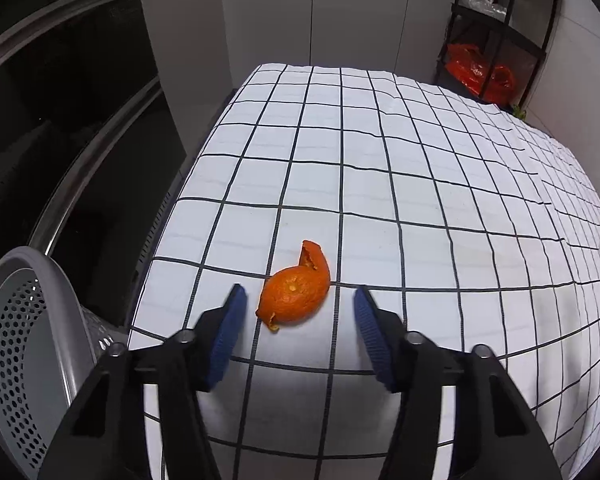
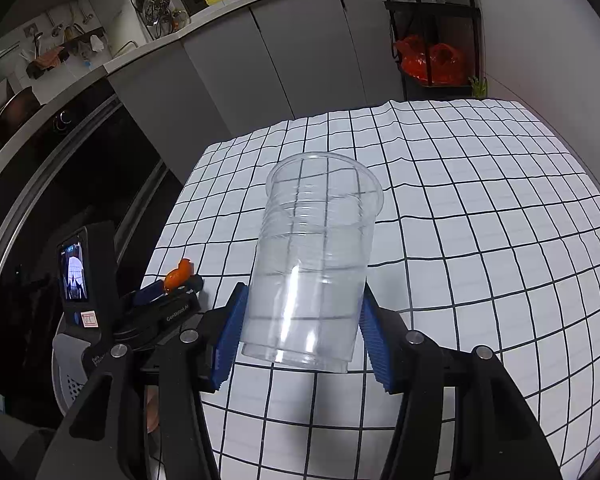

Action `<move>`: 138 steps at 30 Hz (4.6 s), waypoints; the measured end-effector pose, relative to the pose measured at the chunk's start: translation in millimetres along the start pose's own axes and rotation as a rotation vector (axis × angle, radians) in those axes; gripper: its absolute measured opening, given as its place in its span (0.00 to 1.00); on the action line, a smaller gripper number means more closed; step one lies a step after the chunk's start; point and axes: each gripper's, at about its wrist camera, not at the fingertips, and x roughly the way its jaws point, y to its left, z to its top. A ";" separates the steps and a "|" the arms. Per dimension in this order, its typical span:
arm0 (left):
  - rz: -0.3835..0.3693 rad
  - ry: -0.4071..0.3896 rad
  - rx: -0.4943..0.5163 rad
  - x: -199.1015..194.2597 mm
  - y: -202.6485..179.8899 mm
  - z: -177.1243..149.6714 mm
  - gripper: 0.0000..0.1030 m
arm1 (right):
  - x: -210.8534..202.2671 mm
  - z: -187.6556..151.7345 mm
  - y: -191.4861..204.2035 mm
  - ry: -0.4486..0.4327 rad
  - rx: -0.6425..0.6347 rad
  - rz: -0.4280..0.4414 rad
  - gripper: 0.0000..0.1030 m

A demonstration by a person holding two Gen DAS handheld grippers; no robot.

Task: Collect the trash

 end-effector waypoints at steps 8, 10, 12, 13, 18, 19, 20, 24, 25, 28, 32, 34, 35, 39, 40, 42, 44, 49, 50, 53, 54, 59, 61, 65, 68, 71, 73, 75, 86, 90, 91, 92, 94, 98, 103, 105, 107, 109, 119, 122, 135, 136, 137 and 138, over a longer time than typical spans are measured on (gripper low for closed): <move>-0.029 0.019 0.014 -6.9 -2.4 -1.3 0.22 | -0.2 0.7 -0.2 -0.005 -0.008 0.005 0.51; -0.025 0.011 0.025 -16.3 -1.8 -7.1 0.21 | 0.3 0.4 -0.5 -0.003 -0.008 0.006 0.51; -0.019 -0.005 0.038 -27.8 -0.3 -12.4 0.21 | -0.9 -1.5 0.7 -0.005 -0.014 0.006 0.51; -0.019 -0.017 0.042 -36.3 1.6 -15.8 0.21 | -1.8 -2.2 2.0 -0.007 -0.019 0.007 0.51; -0.017 -0.084 0.050 -82.1 15.4 -28.9 0.21 | -9.8 -6.3 13.8 -0.023 -0.038 0.016 0.51; -0.017 -0.096 0.052 -90.6 18.4 -31.1 0.21 | -12.1 -7.5 17.2 -0.028 -0.043 0.020 0.51; -0.017 -0.108 0.054 -99.3 20.7 -33.5 0.21 | -14.3 -8.8 21.4 -0.034 -0.048 0.027 0.51; -0.018 -0.155 0.056 -132.6 36.4 -47.1 0.21 | -28.2 -17.2 48.3 -0.073 -0.089 0.050 0.51; -0.020 -0.165 0.053 -142.5 43.7 -52.6 0.21 | -31.6 -20.8 58.4 -0.075 -0.102 0.068 0.51; -0.005 -0.192 0.050 -162.8 60.9 -63.8 0.21 | -40.0 -33.0 87.8 -0.093 -0.150 0.092 0.51; 0.044 -0.236 0.031 -190.3 93.3 -84.3 0.21 | -46.6 -58.2 127.6 -0.102 -0.186 0.147 0.51; 0.058 -0.246 0.015 -200.2 111.2 -94.9 0.21 | -46.8 -72.5 147.7 -0.099 -0.200 0.168 0.51; 0.062 -0.247 0.009 -204.0 120.6 -99.4 0.21 | -46.6 -79.7 158.7 -0.095 -0.214 0.175 0.51; 0.108 -0.273 -0.015 -216.8 156.5 -109.4 0.21 | -46.6 -103.3 202.6 -0.089 -0.271 0.200 0.51; 0.118 -0.281 -0.023 -218.7 163.9 -111.9 0.21 | -46.4 -106.3 210.5 -0.087 -0.276 0.207 0.51; 0.136 -0.299 -0.039 -221.3 179.9 -115.6 0.21 | -45.5 -112.6 227.7 -0.083 -0.289 0.220 0.51; 0.154 -0.304 -0.051 -220.6 192.3 -118.4 0.21 | -44.9 -117.7 245.4 -0.087 -0.309 0.223 0.51; 0.176 -0.303 -0.086 -215.7 223.1 -124.1 0.21 | -36.4 -123.9 277.5 -0.080 -0.349 0.231 0.51; 0.176 -0.300 -0.096 -214.5 229.1 -124.1 0.21 | -33.4 -125.1 282.3 -0.077 -0.356 0.230 0.51; 0.206 -0.305 -0.105 -211.4 239.0 -122.9 0.21 | -21.6 -127.8 296.0 -0.060 -0.375 0.230 0.51; 0.212 -0.300 -0.109 -209.5 242.8 -122.8 0.21 | -16.0 -125.9 299.7 -0.052 -0.381 0.232 0.51; 0.195 -0.263 -0.141 -199.1 261.9 -122.7 0.21 | 7.4 -129.7 312.6 -0.026 -0.401 0.224 0.51; 0.191 -0.248 -0.147 -193.9 266.5 -123.2 0.21 | 15.9 -129.0 313.7 -0.010 -0.399 0.223 0.51; 0.176 -0.221 -0.172 -185.0 271.1 -118.9 0.21 | 28.7 -126.5 317.0 0.003 -0.398 0.214 0.51; 0.171 -0.201 -0.188 -178.2 273.5 -118.0 0.22 | 37.2 -126.8 318.5 0.019 -0.402 0.214 0.52; 0.167 -0.189 -0.195 -174.5 273.4 -117.9 0.24 | 41.1 -126.3 321.9 0.027 -0.415 0.210 0.52; 0.169 -0.190 -0.195 -174.1 272.7 -116.7 0.24 | 41.9 -127.2 320.3 0.032 -0.420 0.211 0.52; 0.171 -0.193 -0.195 -173.5 272.9 -116.8 0.25 | 44.4 -125.7 319.0 0.038 -0.416 0.214 0.52; 0.186 -0.225 -0.203 -176.7 274.9 -115.5 0.58 | 39.1 -119.8 314.7 0.012 -0.398 0.214 0.68; 0.185 -0.230 -0.207 -178.2 275.2 -114.9 0.58 | 38.8 -120.2 310.8 0.013 -0.386 0.211 0.68; 0.187 -0.228 -0.206 -177.5 274.9 -114.7 0.58 | 37.9 -121.1 309.9 0.012 -0.384 0.210 0.68; 0.189 -0.226 -0.205 -176.9 274.5 -114.4 0.58 | 37.3 -121.8 309.2 0.012 -0.382 0.210 0.68; 0.189 -0.225 -0.205 -176.6 274.6 -114.1 0.61 | 36.3 -123.5 308.5 0.013 -0.380 0.207 0.68; 0.189 -0.227 -0.205 -176.5 273.5 -114.7 0.63 | 33.8 -126.1 305.4 0.008 -0.370 0.204 0.68; 0.193 -0.232 -0.202 -176.0 273.5 -114.5 0.66 | 31.7 -128.4 300.2 0.005 -0.350 0.200 0.68; 0.194 -0.232 -0.201 -176.3 273.4 -114.1 0.66 | 31.7 -129.0 299.2 0.006 -0.344 0.199 0.68; 0.194 -0.235 -0.202 -176.9 273.5 -114.3 0.68 | 31.8 -129.3 298.7 0.007 -0.342 0.197 0.68; 0.197 -0.240 -0.201 -177.5 273.6 -114.6 0.70 | 31.1 -129.8 298.8 0.004 -0.342 0.195 0.68; 0.193 -0.248 -0.207 -180.4 274.4 -114.9 0.78 | 24.8 -131.7 300.7 -0.017 -0.338 0.172 0.70; 0.188 -0.253 -0.208 -181.4 273.7 -115.3 0.80 | 24.0 -132.9 301.4 -0.020 -0.337 0.166 0.70; 0.188 -0.273 -0.208 -187.0 274.5 -116.2 0.91 | 20.2 -136.2 304.8 -0.042 -0.345 0.131 0.72; 0.189 -0.275 -0.209 -187.3 275.0 -116.3 0.91 | 19.0 -136.4 305.3 -0.047 -0.348 0.127 0.72; 0.189 -0.276 -0.210 -187.8 275.5 -116.7 0.91 | 17.9 -136.7 305.3 -0.051 -0.351 0.124 0.72; 0.189 -0.279 -0.212 -188.7 275.5 -116.7 0.91 | 16.8 -137.2 305.7 -0.055 -0.352 0.121 0.73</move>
